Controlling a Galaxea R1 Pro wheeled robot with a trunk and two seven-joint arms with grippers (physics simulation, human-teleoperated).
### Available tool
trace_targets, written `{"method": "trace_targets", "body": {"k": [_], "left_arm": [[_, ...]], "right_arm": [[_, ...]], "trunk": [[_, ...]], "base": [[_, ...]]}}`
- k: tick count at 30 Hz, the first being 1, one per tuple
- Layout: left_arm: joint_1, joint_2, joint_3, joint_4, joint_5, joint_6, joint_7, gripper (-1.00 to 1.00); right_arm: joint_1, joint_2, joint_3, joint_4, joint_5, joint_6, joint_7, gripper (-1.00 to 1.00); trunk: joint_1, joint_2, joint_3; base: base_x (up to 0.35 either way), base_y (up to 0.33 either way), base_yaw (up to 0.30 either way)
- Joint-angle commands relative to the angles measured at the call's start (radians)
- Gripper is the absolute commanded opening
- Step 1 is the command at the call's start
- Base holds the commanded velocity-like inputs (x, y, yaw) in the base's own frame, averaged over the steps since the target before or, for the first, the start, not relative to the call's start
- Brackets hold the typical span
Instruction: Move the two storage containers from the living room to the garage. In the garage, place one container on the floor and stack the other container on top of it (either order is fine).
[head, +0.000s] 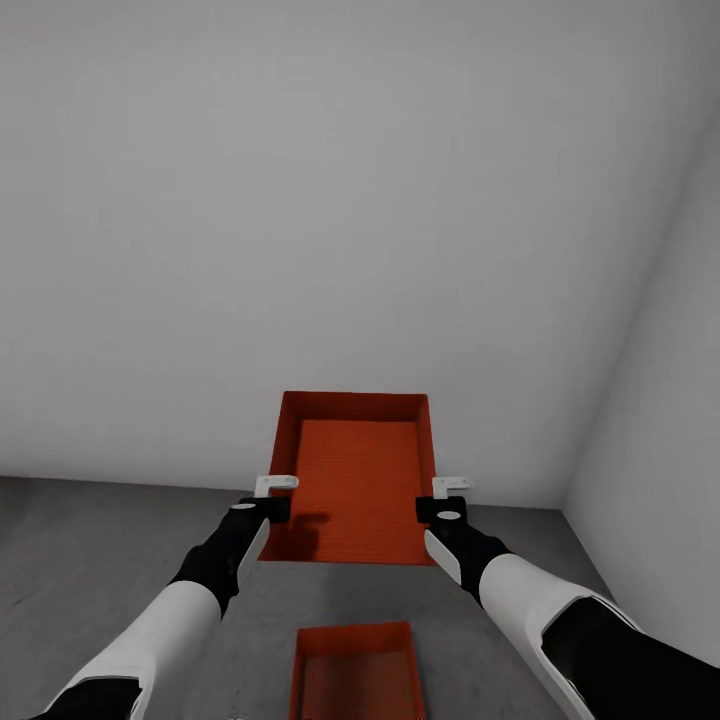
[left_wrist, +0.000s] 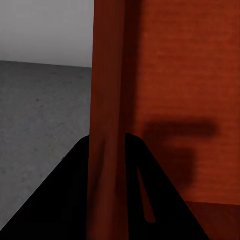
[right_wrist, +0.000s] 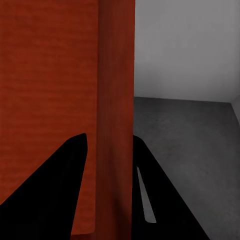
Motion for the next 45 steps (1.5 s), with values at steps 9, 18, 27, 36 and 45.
{"method": "trace_targets", "body": {"k": [9,18,27,36,45], "left_arm": [[-0.001,-0.042,0.015,0.000,-0.002,0.006,-0.003,-1.00],[-0.001,-0.041,0.015,0.000,-0.003,0.006,-0.003,-1.00],[-0.001,-0.041,0.015,0.000,-0.002,0.004,-0.003,-1.00],[-0.001,-0.041,0.015,0.000,-0.003,0.004,-0.003,-1.00],[-0.001,-0.041,0.015,0.000,-0.003,0.005,-0.002,-1.00]], "right_arm": [[-0.001,0.004,-0.015,-0.009,0.015,-0.018,-0.001,-1.00],[-0.001,0.004,-0.015,-0.009,0.015,-0.019,-0.001,-1.00],[-0.001,0.004,-0.015,-0.009,0.015,-0.020,-0.001,-1.00],[-0.001,0.004,-0.015,-0.009,0.016,-0.020,-0.001,-1.00],[-0.001,0.004,-0.015,-0.009,0.015,-0.020,-0.001,-1.00]], "trunk": [[0.035,-0.065,-0.044],[0.069,-0.128,-0.087],[0.104,-0.191,-0.130],[0.138,-0.254,-0.173],[0.154,-0.282,-0.200]], "base": [[0.000,0.000,0.000],[0.000,0.000,0.000],[0.000,0.000,0.000],[0.000,0.000,0.000],[0.000,0.000,0.000]]}}
